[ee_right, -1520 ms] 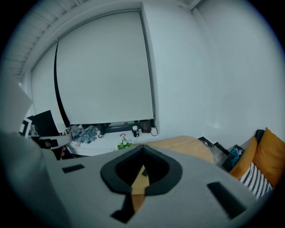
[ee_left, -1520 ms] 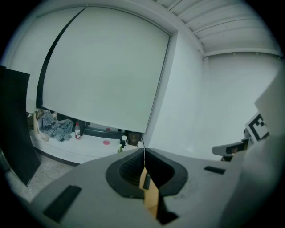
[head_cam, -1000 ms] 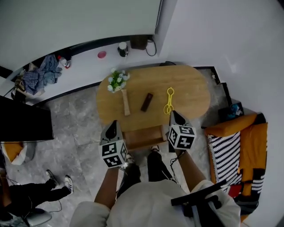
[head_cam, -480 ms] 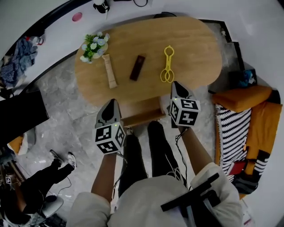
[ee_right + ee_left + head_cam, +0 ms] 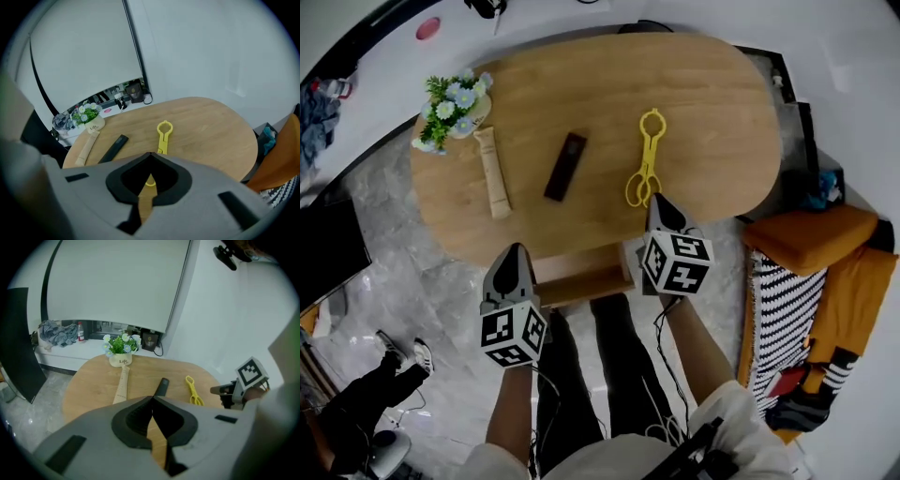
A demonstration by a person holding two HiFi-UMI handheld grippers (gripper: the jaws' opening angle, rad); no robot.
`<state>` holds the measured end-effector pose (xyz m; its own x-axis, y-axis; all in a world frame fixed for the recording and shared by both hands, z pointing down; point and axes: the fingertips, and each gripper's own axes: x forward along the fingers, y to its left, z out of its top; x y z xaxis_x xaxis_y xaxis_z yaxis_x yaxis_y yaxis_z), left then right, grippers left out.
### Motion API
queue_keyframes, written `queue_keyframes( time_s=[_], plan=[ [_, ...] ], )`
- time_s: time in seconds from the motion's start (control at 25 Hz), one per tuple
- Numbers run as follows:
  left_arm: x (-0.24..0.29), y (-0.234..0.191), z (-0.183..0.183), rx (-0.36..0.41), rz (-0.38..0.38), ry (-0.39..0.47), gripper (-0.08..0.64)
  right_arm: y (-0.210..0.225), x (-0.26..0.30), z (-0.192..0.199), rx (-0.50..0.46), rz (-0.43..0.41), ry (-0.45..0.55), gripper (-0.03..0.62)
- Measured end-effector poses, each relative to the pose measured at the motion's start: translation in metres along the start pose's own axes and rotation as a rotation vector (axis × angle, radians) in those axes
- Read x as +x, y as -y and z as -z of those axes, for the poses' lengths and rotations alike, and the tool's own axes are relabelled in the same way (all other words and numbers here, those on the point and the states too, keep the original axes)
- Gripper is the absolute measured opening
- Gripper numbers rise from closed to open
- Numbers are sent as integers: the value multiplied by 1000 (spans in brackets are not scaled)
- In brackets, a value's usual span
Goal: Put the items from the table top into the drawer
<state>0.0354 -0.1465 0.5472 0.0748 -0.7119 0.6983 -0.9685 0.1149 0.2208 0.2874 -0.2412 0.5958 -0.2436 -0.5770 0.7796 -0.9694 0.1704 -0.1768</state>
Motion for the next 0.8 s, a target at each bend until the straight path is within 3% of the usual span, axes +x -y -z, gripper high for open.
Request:
queue_keyframes(
  time_s=[0.16,0.24,0.36,0.8],
  plan=[
    [6,-13,21,-31,-36,-15,8,17,29,-6,-2,36,-14,-5],
    [7,-19,29,-44,-53,-21,9,23,43,-10,-12,45,-23,55],
    [9,-27,37,-64,-75,-23,8,32,63,-12,-34,65,-41,58],
    [17,-29,43,-90,-96,-15,8,37,114,-6,-76,78,-126,171]
  ],
)
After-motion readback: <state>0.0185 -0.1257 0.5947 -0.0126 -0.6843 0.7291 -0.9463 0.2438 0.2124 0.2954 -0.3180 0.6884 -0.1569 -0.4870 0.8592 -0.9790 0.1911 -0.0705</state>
